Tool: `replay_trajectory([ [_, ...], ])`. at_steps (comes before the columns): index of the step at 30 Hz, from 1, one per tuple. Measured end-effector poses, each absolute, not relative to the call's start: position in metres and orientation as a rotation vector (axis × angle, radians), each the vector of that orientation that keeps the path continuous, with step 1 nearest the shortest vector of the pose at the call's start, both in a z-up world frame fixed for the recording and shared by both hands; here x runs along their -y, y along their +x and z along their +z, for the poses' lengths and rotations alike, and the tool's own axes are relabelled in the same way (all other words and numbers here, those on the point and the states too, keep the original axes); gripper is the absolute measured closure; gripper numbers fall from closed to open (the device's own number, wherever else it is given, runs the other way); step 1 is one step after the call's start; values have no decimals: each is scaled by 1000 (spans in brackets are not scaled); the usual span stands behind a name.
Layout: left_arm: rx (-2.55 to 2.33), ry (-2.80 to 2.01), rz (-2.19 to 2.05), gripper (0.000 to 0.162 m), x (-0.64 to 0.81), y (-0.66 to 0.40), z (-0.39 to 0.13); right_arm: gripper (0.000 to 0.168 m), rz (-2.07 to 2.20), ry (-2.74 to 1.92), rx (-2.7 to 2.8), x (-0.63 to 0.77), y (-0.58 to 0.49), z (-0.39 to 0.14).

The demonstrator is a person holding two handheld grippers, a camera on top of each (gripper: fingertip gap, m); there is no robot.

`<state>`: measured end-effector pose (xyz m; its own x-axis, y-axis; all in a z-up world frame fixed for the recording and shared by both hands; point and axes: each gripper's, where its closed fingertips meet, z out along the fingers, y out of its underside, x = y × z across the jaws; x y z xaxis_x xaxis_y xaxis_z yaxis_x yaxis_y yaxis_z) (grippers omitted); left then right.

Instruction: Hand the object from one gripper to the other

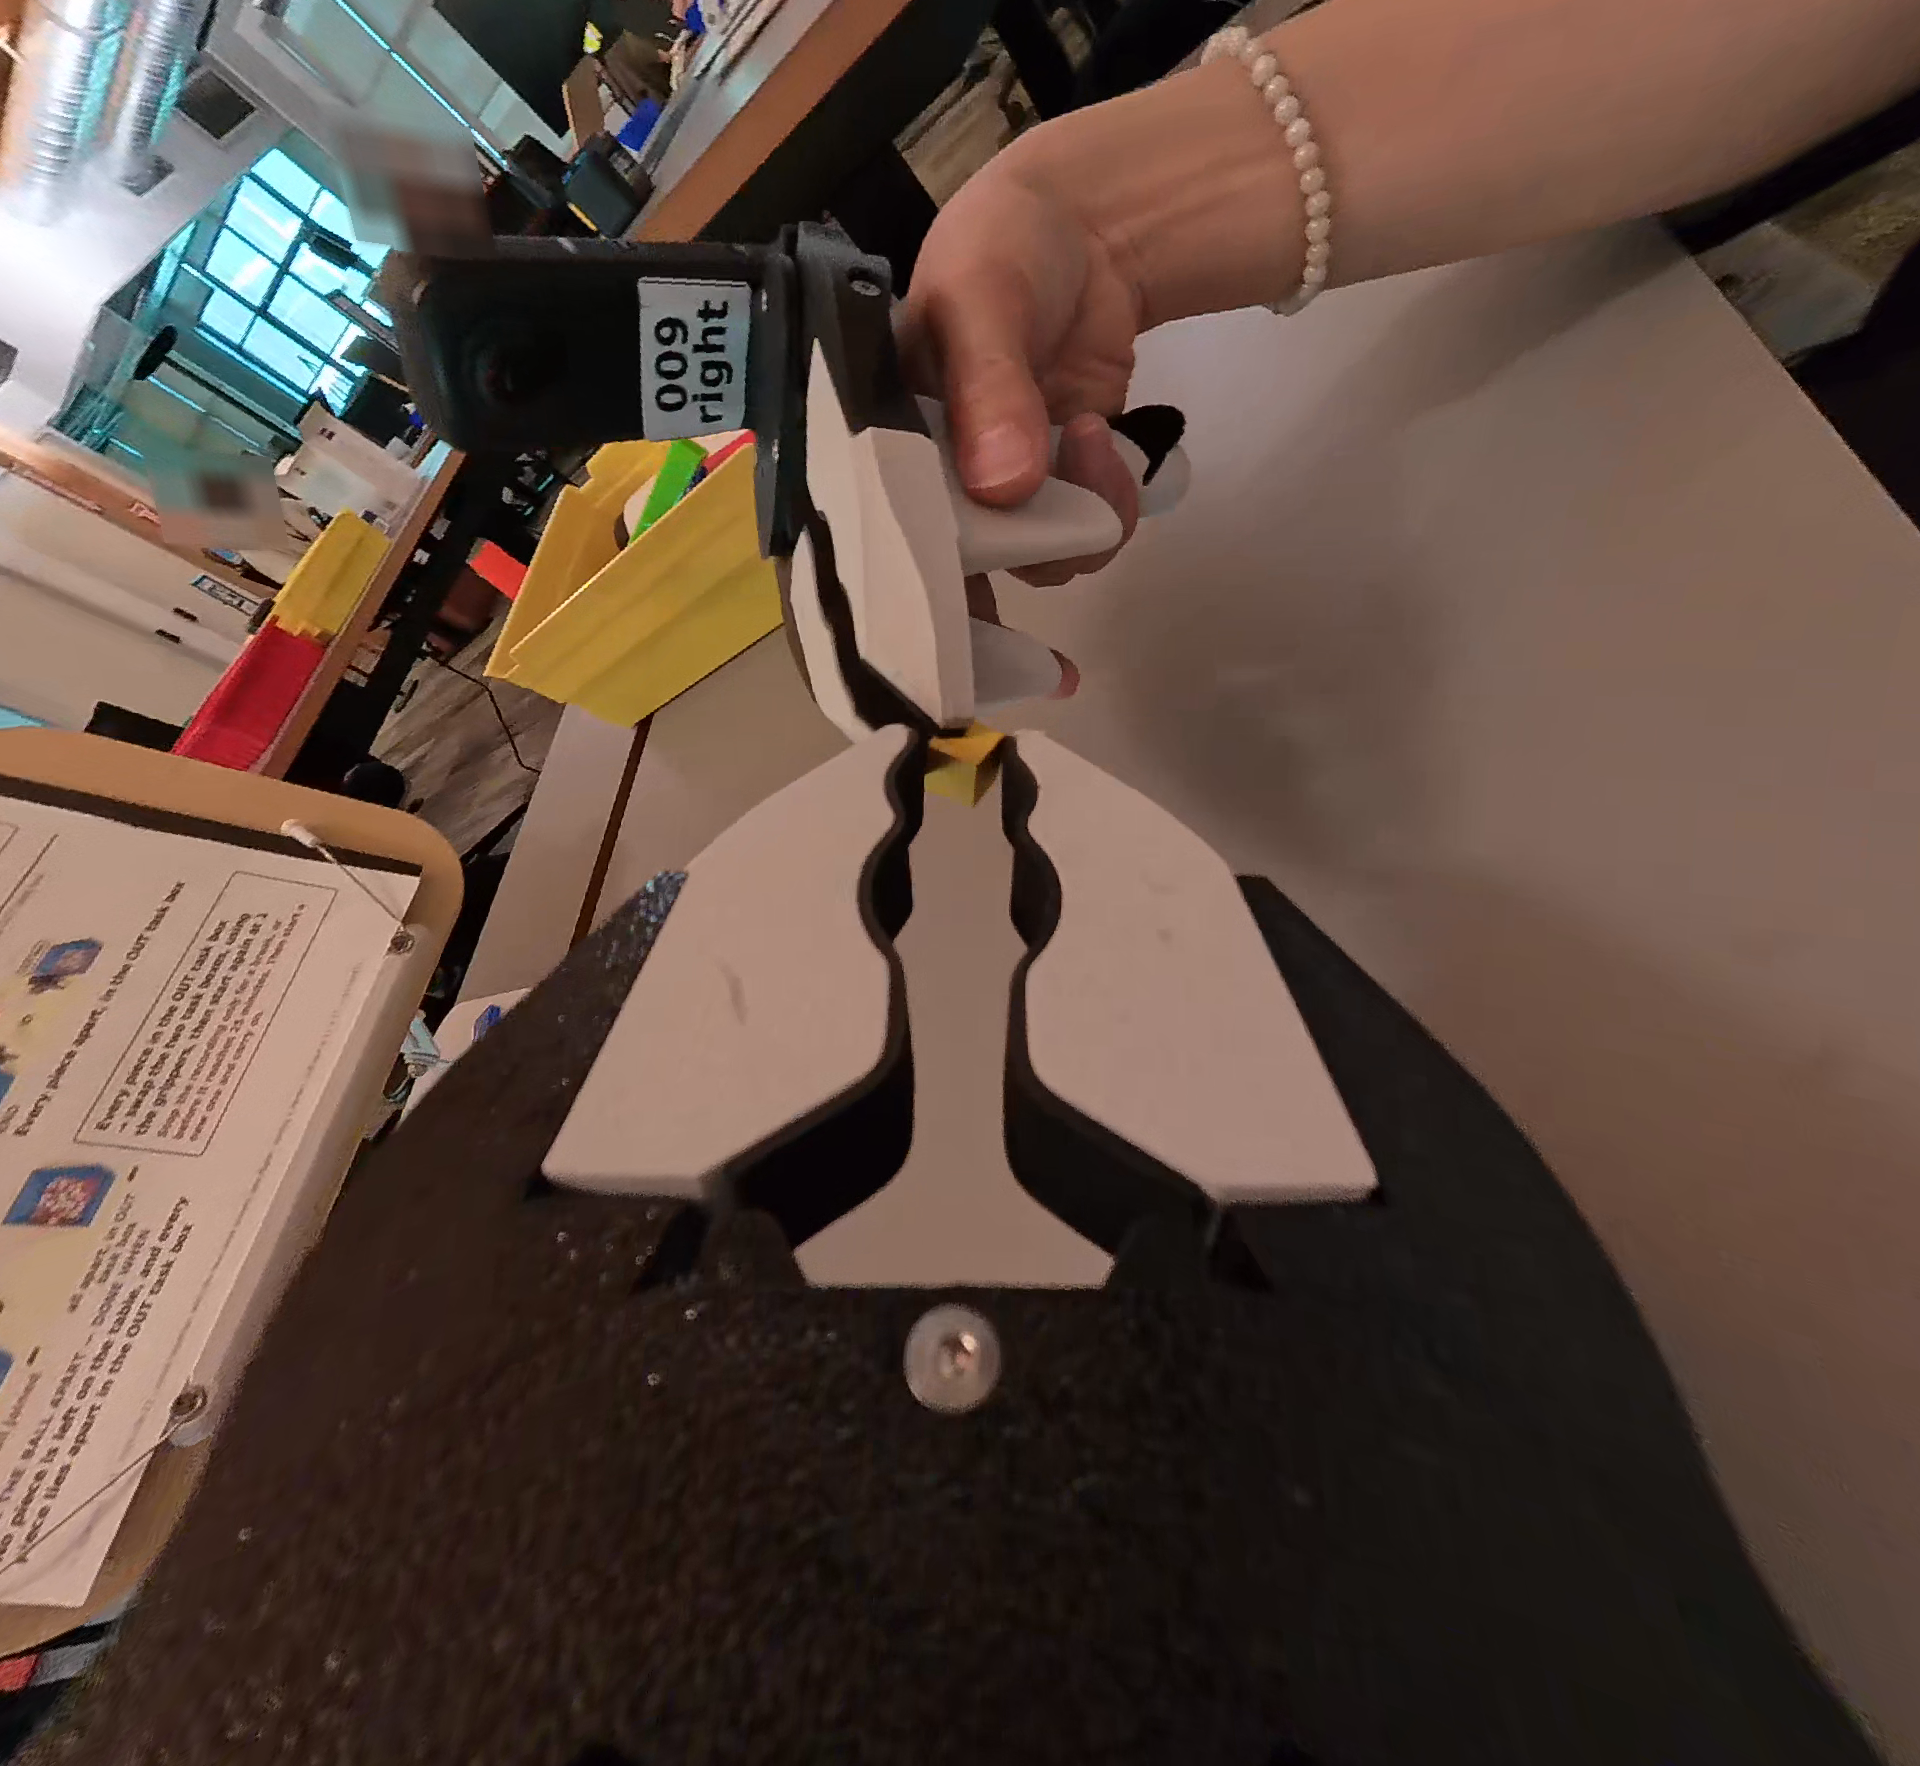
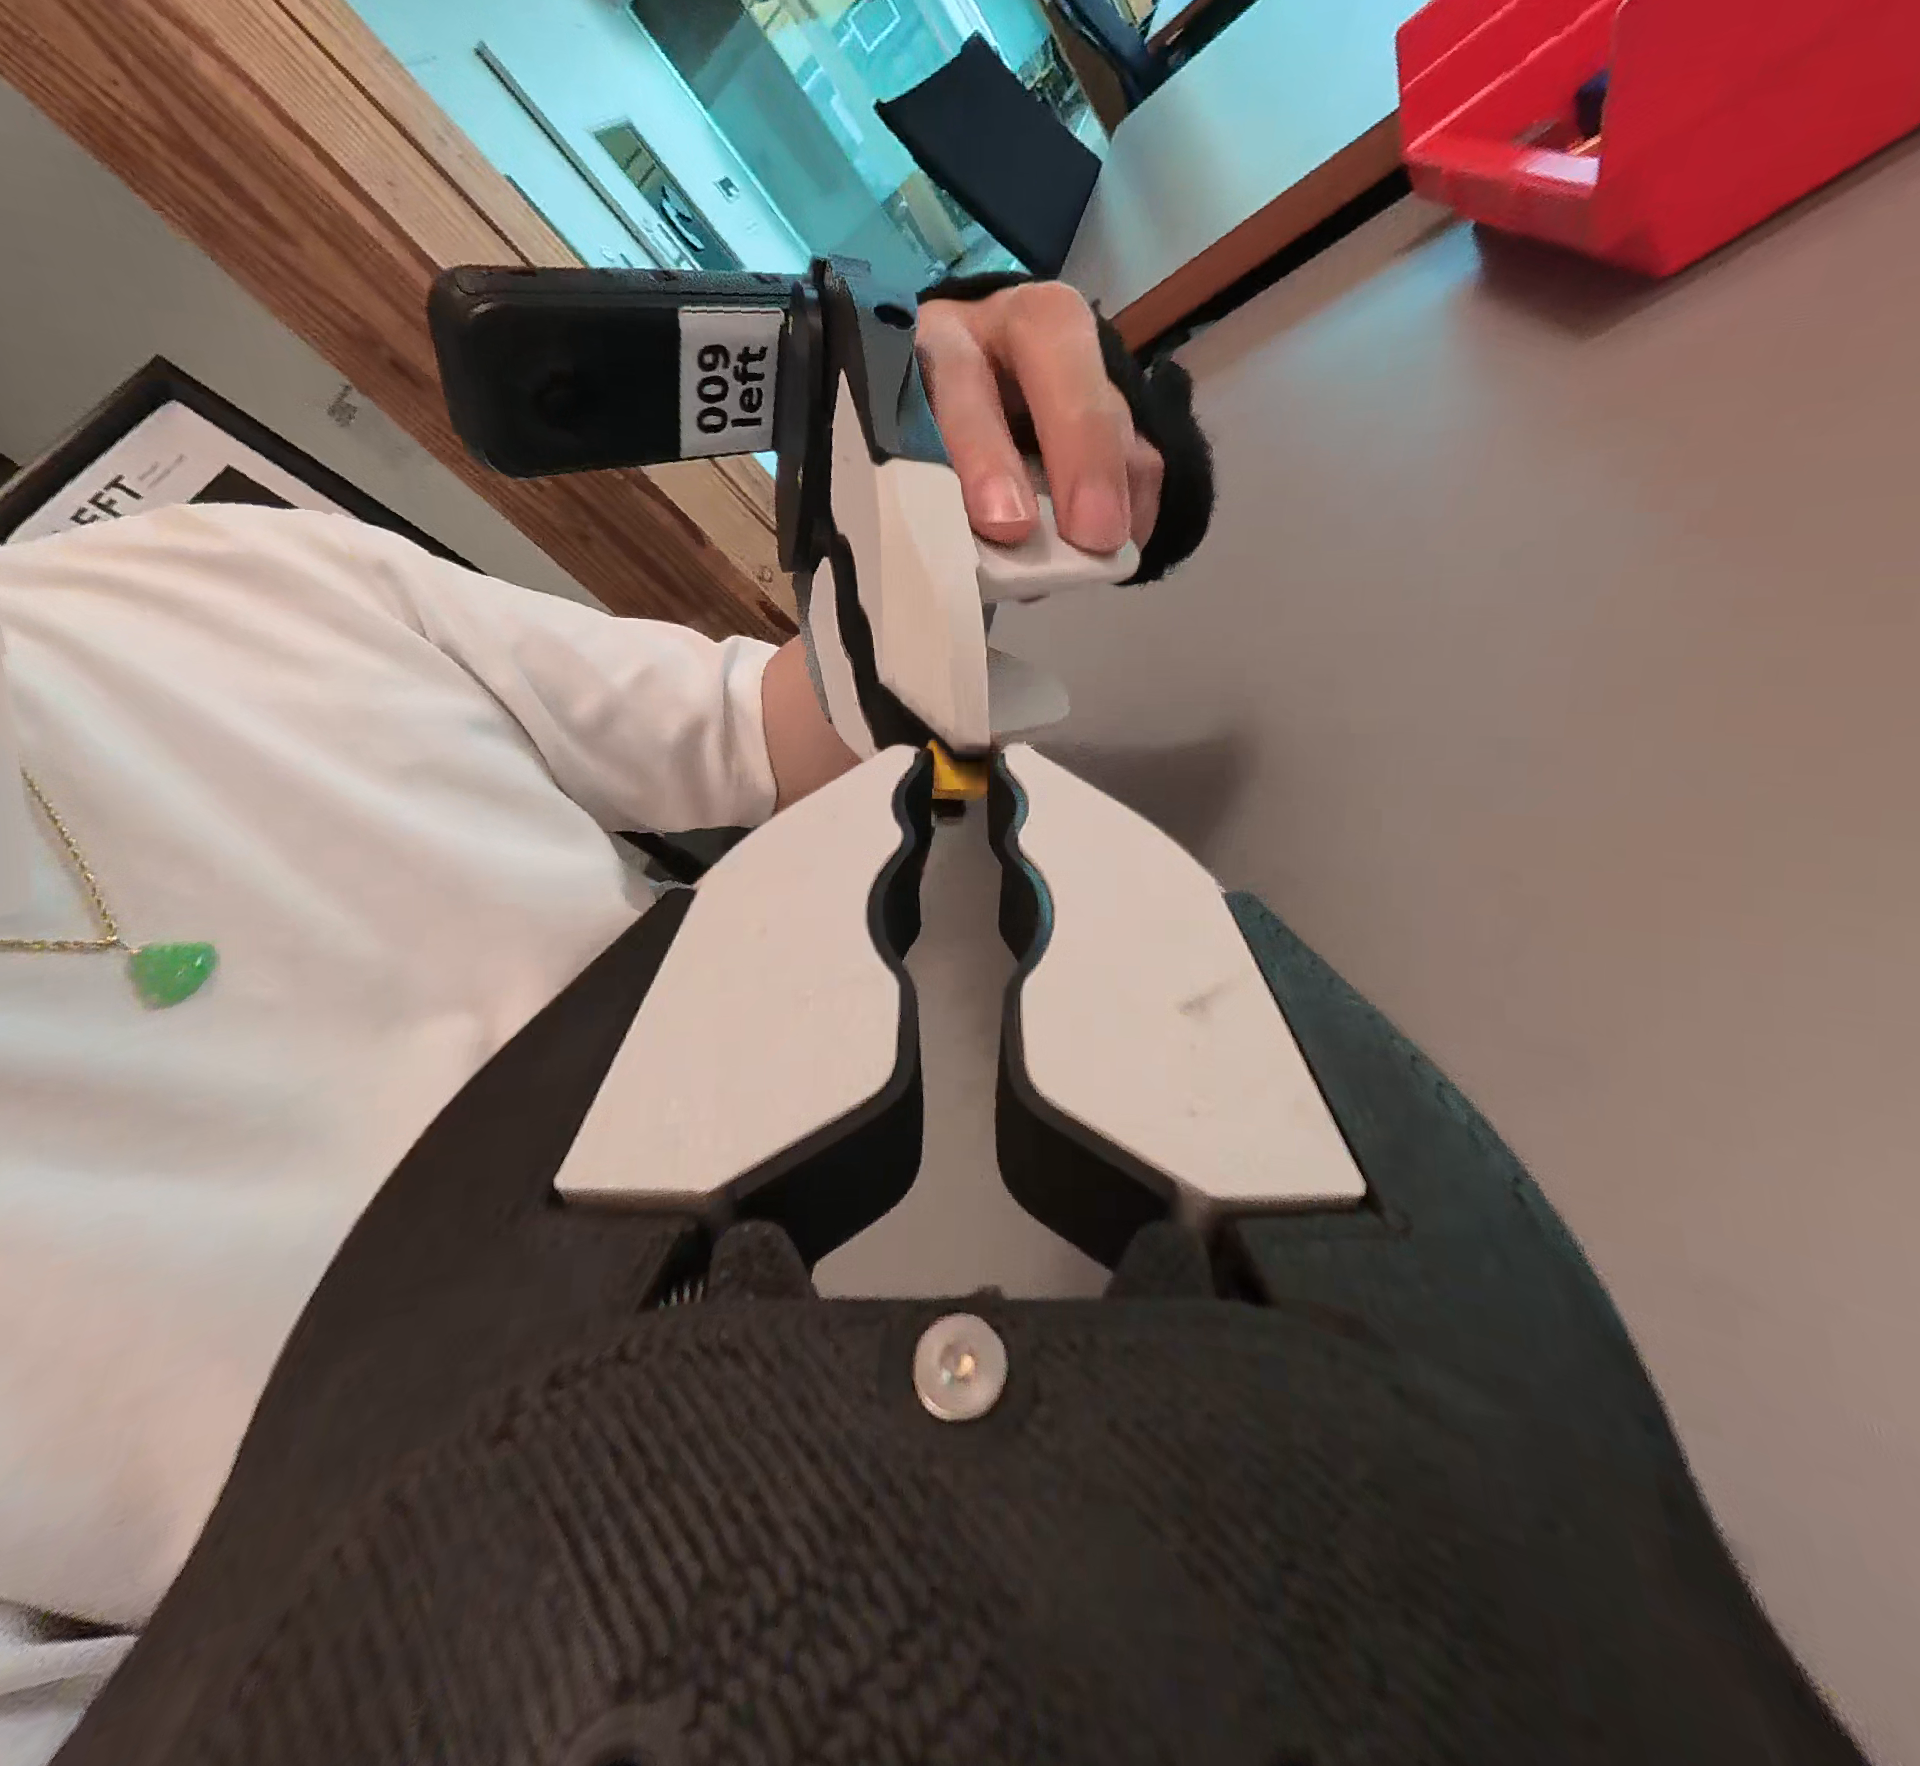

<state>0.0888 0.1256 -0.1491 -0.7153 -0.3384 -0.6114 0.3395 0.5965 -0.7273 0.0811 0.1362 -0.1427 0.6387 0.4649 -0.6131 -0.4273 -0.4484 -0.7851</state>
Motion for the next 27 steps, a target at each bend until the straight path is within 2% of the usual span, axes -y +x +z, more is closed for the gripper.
replay_trajectory([
  [9,-1880,-189,-1108,149,-145,113,-124,157,954,-1599,-102,-148,103,-126],
  [18,-1717,-250,-1104,149,-151,122,-109,146,923,-1483,-176,-157,109,-111],
  [20,-1712,-248,-1120,149,-149,122,-109,158,918,-1455,-178,-157,110,-108],
  [27,-1801,-141,-1143,149,-142,112,-120,158,900,-1591,-83,-150,103,-118],
])
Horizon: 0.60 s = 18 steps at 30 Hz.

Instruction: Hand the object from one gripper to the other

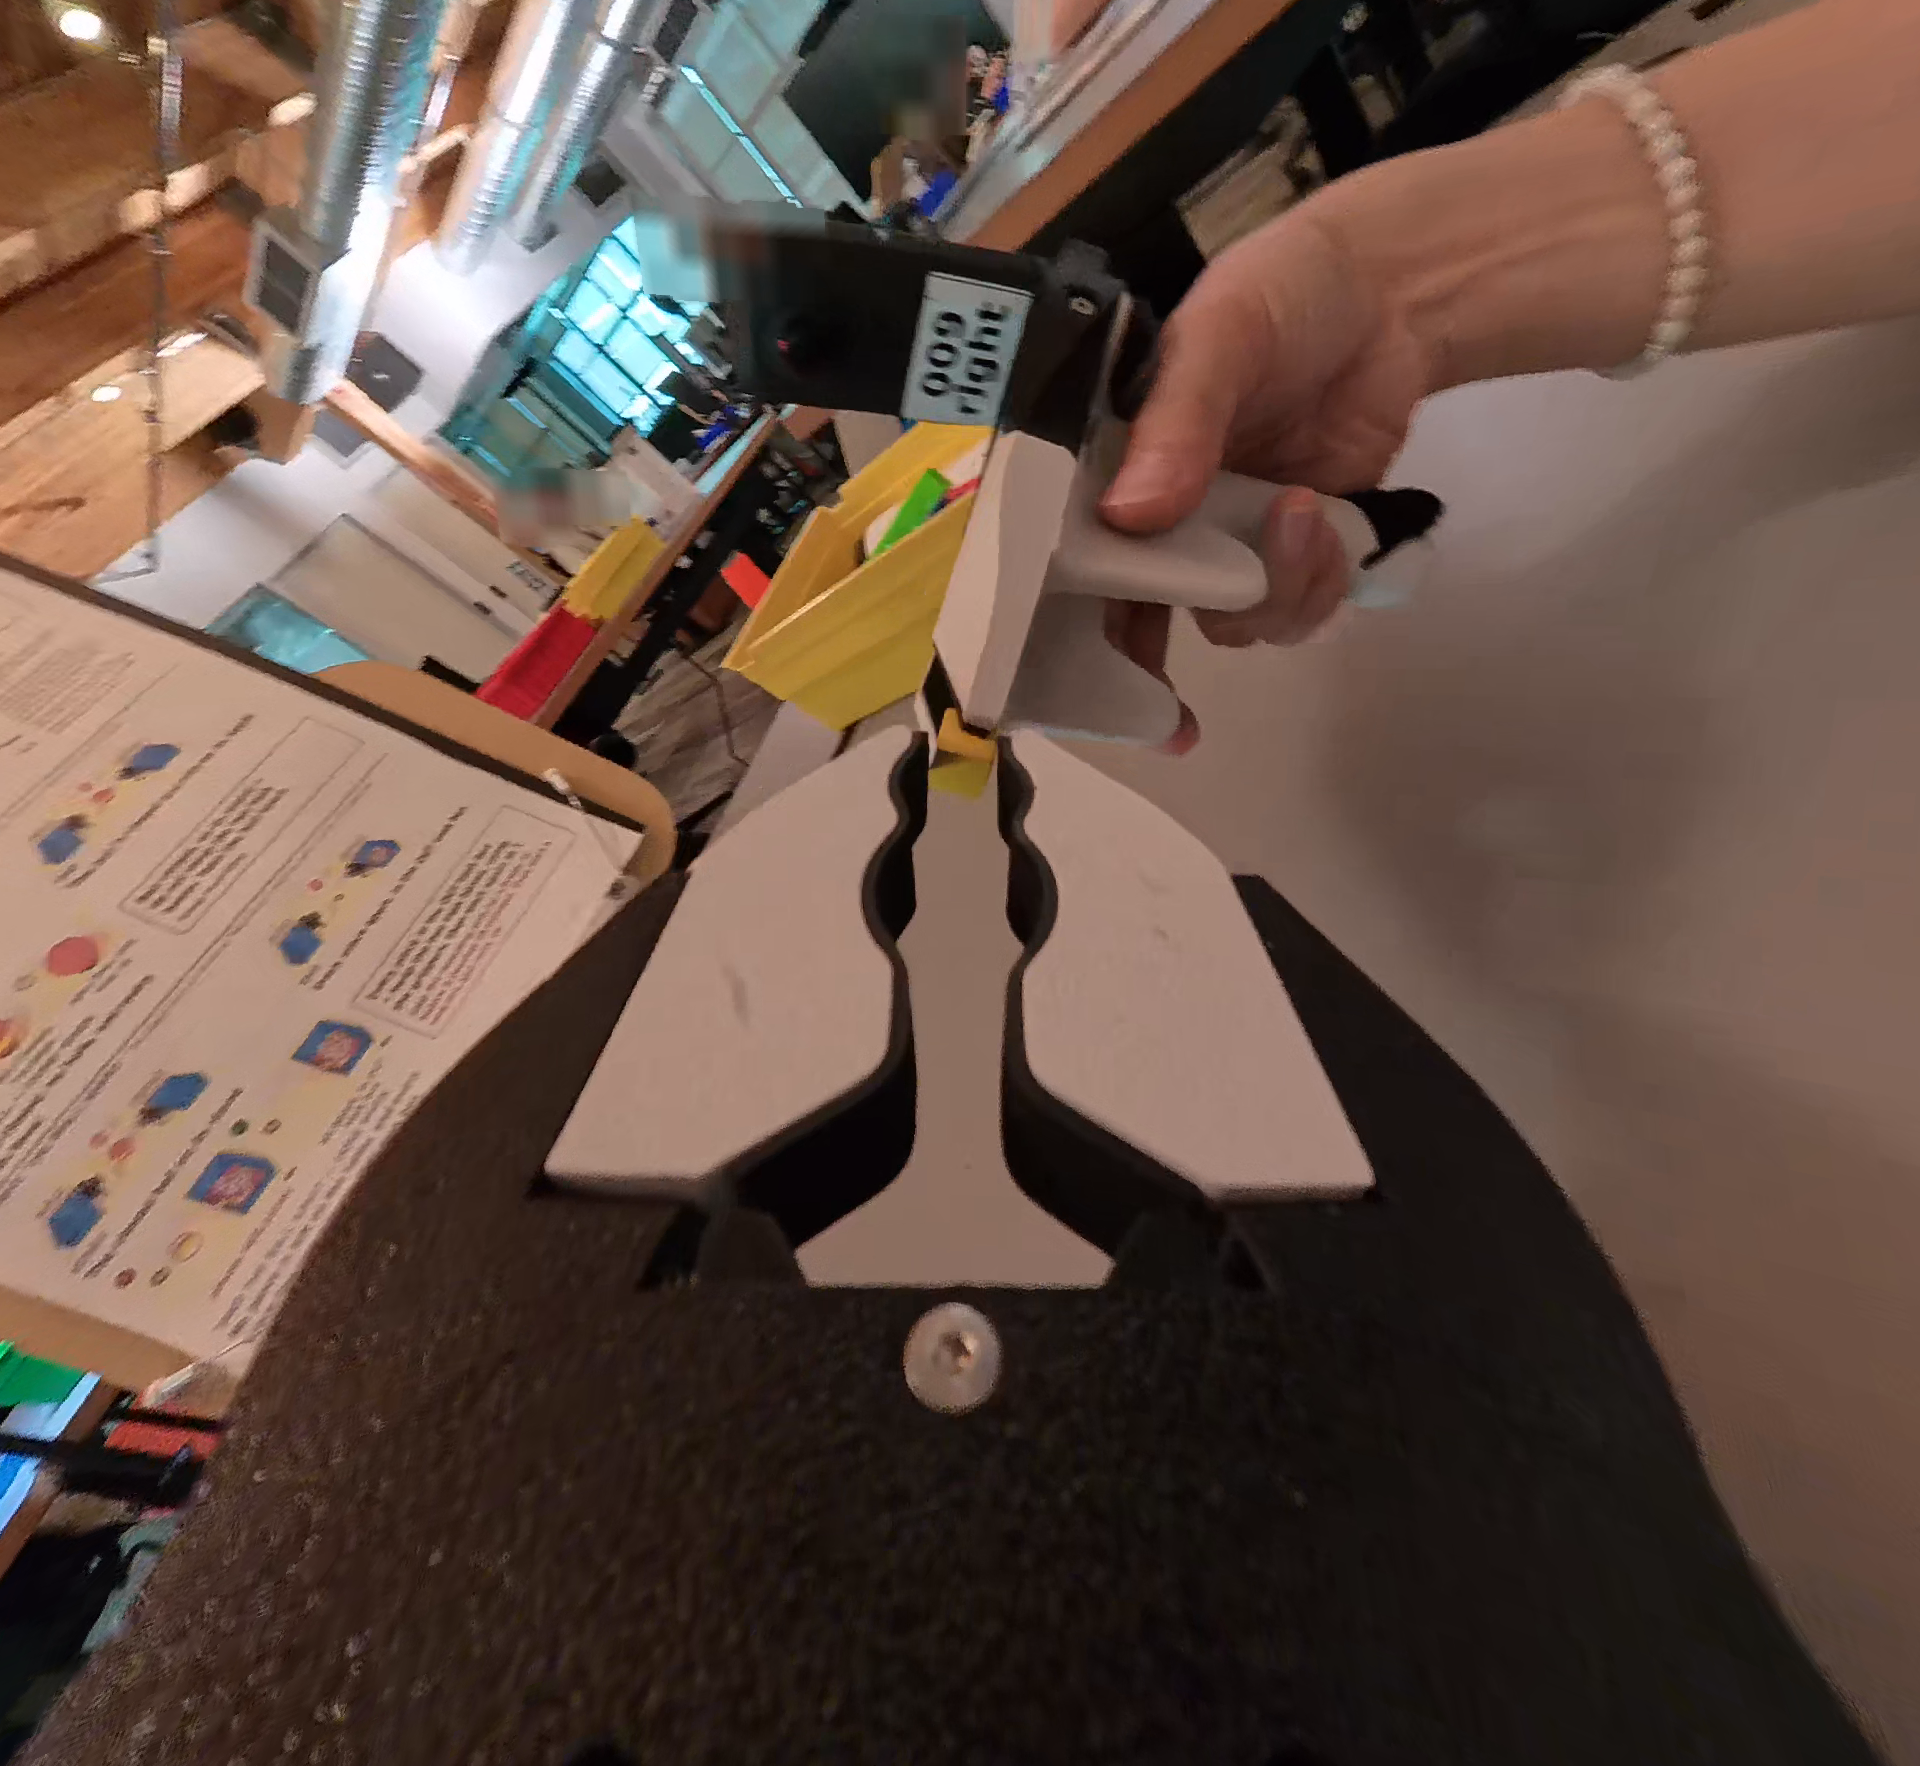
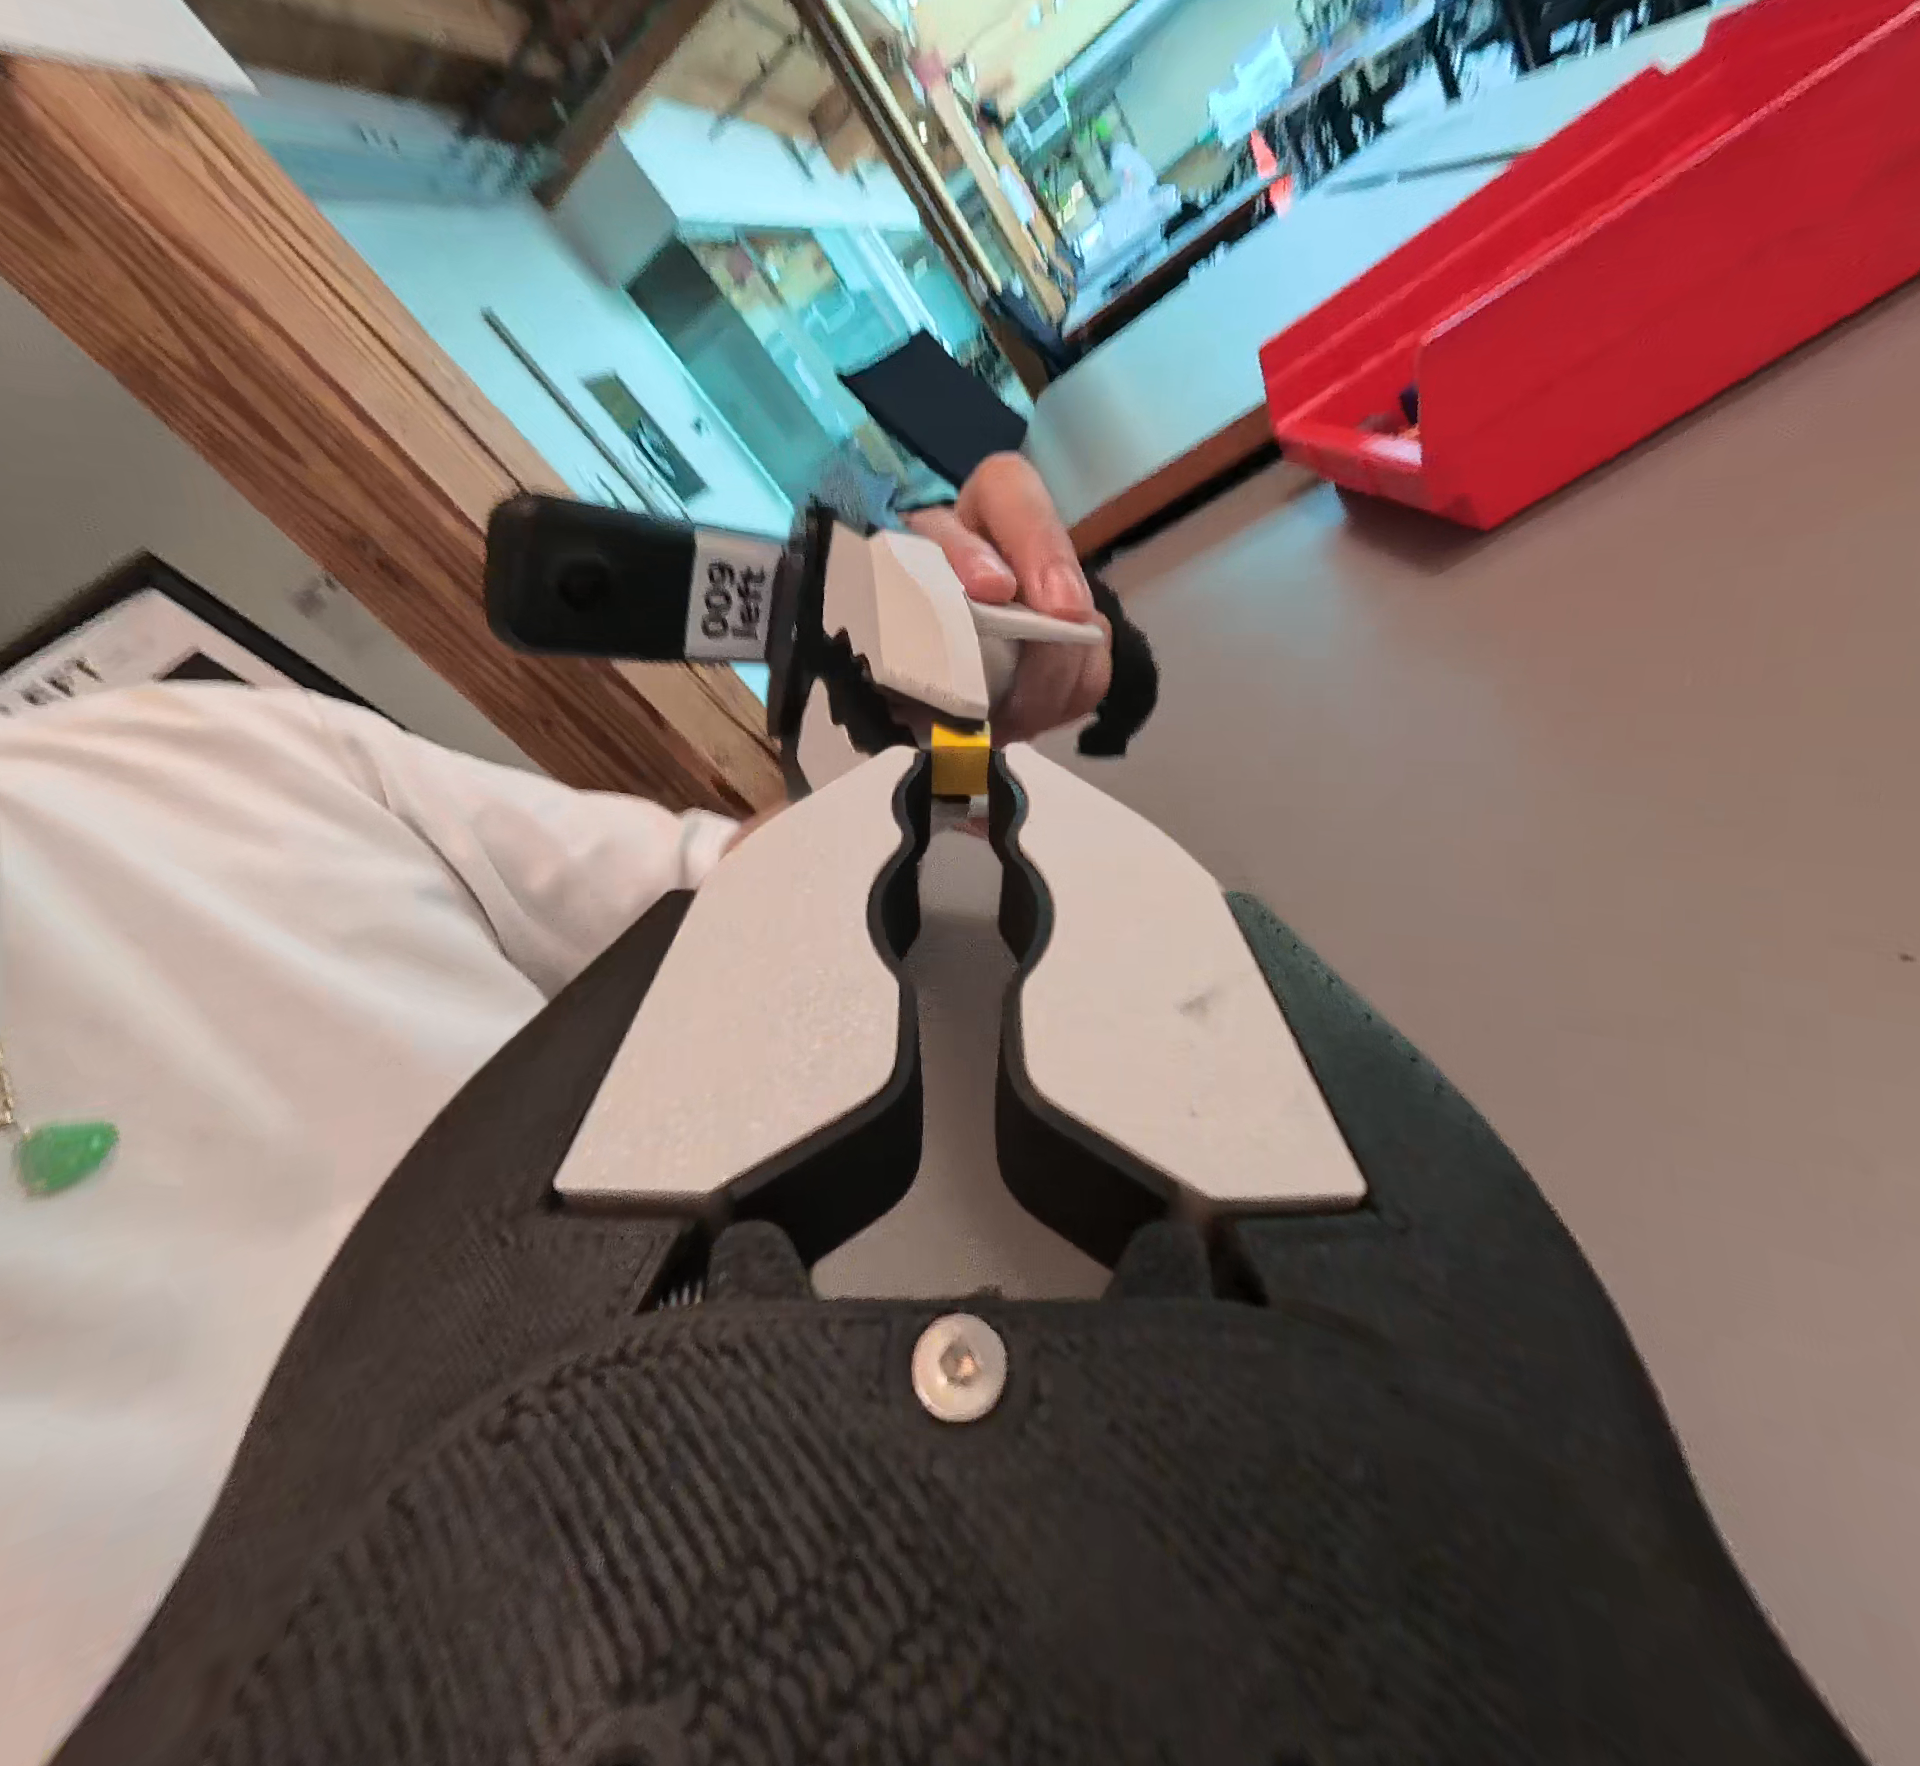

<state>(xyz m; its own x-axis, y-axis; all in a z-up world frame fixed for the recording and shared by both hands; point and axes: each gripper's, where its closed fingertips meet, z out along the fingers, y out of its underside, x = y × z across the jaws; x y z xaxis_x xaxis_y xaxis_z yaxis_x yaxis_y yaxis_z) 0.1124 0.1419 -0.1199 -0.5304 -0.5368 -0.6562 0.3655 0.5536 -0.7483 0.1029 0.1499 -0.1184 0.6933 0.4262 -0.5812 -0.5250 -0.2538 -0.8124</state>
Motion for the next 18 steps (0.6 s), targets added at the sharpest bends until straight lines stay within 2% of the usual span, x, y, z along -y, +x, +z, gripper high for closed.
replay_trajectory([
  [9,-1976,-27,-1198,146,-129,94,-138,158,942,-1753,18,-133,91,-137],
  [18,-1829,-145,-1090,152,-139,116,-127,158,928,-1614,-92,-143,106,-123],
])
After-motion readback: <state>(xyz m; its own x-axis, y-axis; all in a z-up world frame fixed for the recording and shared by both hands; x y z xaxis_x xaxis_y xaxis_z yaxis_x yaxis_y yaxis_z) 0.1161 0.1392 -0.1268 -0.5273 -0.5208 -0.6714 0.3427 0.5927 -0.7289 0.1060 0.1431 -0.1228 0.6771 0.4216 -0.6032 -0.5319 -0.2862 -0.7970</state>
